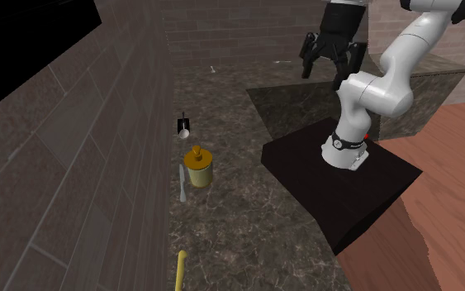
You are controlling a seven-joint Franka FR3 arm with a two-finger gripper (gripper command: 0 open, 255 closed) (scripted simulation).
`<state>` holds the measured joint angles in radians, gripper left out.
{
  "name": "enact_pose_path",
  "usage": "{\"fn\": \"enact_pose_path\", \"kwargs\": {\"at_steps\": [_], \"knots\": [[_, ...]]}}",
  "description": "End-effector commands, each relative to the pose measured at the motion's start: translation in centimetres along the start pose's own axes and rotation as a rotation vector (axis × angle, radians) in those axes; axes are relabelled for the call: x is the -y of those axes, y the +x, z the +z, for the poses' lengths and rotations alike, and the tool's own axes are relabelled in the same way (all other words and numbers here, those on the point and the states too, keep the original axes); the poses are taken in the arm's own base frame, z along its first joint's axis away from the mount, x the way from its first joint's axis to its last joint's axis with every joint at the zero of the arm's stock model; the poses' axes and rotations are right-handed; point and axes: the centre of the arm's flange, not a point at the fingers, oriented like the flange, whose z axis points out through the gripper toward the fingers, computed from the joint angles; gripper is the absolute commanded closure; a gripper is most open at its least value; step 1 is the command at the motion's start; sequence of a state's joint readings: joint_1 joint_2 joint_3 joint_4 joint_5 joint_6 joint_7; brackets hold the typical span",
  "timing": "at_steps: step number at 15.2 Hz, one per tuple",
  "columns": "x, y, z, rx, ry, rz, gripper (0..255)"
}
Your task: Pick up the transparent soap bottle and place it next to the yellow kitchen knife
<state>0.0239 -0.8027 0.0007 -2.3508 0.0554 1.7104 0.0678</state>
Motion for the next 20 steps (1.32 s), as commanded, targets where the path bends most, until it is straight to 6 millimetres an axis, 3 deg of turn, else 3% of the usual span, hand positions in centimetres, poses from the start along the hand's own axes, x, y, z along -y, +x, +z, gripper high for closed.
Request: {"fn": "enact_pose_path", "kwargs": {"at_steps": [1,20], "knots": [[0.0,0.0,0.0,0.0,0.0,0.0,0],[-14.5,5.9,18.6,-0.064,-0.054,-0.008,0]]}}
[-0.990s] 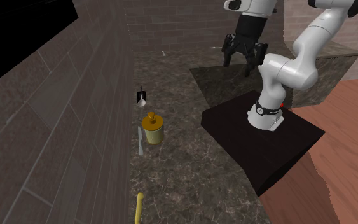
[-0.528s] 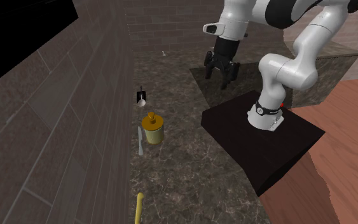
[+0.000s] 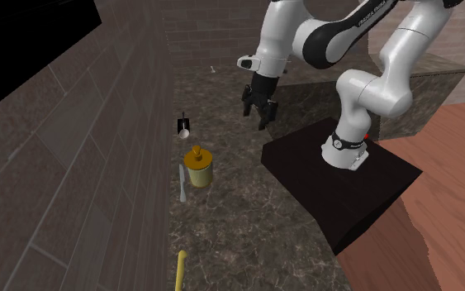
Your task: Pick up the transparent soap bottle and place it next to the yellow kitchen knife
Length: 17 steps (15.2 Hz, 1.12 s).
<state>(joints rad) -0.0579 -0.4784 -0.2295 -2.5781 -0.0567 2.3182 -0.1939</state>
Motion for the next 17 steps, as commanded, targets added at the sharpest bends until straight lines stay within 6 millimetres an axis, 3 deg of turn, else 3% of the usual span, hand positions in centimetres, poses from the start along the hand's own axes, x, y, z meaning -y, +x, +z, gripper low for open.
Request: {"fn": "enact_pose_path", "kwargs": {"at_steps": [1,17], "knots": [[-1.3,0.5,2.1,-0.009,-0.007,-0.001,0],[-13.5,5.5,17.8,-0.063,-0.053,-0.008,0]]}}
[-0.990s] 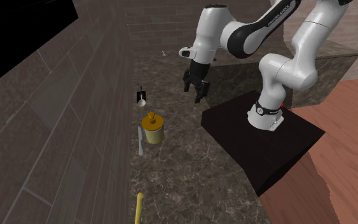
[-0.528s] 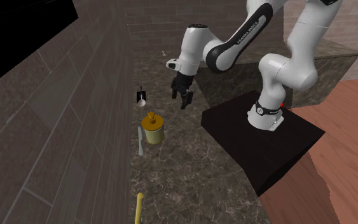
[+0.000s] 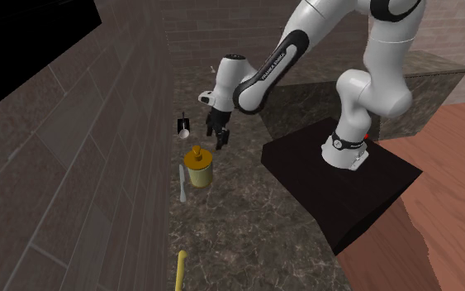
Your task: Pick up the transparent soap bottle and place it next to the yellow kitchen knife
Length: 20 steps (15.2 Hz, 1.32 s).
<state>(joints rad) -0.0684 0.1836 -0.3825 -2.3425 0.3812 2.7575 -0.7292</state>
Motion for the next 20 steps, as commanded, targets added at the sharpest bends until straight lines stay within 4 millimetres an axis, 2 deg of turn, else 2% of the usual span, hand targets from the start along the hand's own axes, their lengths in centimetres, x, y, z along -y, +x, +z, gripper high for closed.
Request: {"fn": "enact_pose_path", "kwargs": {"at_steps": [1,5,12,20], "knots": [[-1.4,0.4,2.2,-0.008,-0.006,-0.001,0],[-4.2,1.5,5.9,-0.02,-0.016,-0.003,0],[-4.3,1.6,9.6,-0.02,-0.016,-0.003,0],[-4.3,1.6,9.9,-0.02,-0.016,-0.003,0]]}}
